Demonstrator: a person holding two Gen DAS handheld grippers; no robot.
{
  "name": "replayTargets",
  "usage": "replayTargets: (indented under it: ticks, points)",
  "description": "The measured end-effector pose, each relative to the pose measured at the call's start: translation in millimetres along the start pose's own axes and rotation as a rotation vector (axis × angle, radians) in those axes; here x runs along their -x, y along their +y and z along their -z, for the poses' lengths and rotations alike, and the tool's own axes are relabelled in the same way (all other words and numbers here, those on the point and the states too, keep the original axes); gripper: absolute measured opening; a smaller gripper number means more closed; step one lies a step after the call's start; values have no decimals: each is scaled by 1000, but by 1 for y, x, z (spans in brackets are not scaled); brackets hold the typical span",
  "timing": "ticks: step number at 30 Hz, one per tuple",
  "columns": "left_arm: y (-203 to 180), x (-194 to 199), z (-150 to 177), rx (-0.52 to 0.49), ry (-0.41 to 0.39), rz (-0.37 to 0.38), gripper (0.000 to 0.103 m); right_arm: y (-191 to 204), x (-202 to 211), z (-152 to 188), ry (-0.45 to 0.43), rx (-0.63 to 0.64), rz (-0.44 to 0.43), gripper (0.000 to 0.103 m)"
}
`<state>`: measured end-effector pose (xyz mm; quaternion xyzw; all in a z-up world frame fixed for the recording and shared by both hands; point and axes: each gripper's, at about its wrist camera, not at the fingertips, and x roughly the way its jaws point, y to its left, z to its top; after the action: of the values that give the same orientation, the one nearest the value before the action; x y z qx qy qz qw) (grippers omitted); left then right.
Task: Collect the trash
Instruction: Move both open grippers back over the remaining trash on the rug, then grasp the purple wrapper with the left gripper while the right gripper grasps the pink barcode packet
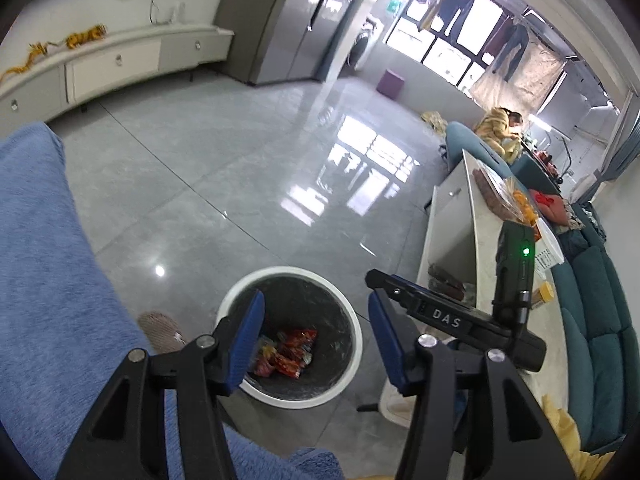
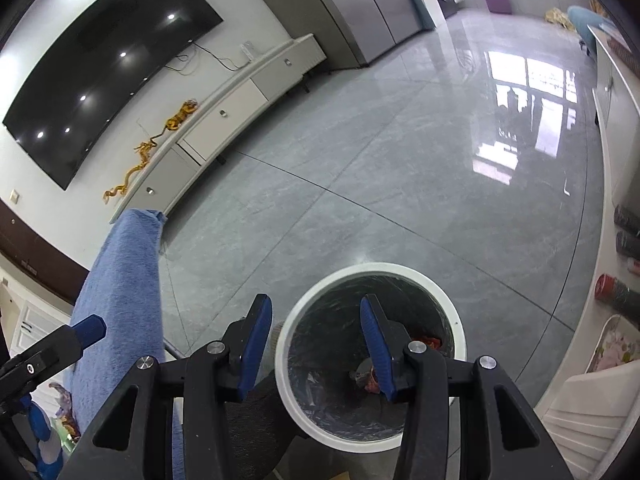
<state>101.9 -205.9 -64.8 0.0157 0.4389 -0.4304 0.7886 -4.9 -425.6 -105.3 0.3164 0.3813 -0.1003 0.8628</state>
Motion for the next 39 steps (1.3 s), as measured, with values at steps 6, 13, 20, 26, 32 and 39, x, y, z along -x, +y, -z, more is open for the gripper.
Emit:
replayTargets:
  ticks: [6, 13, 20, 26, 32, 39]
  points:
    - [-6, 38, 13, -46, -17, -19, 52, 21, 19, 1, -34, 47, -1, 44]
    - [11, 107, 38, -47, -112, -86, 52, 51, 46, 5, -76, 134, -17, 44]
    - [72, 182, 80, 93, -204, -178, 52, 93, 72, 10, -106, 256, -81, 44]
    - [138, 250, 138, 220, -296, -326, 53, 136, 85, 13, -122, 355, -122, 44]
    - [207, 304, 204, 364, -342, -493, 52, 181, 87, 14, -118, 441, -146, 44]
    - [274, 342, 257, 532, -378, -590, 52, 230, 63, 26, -57, 539, -163, 44]
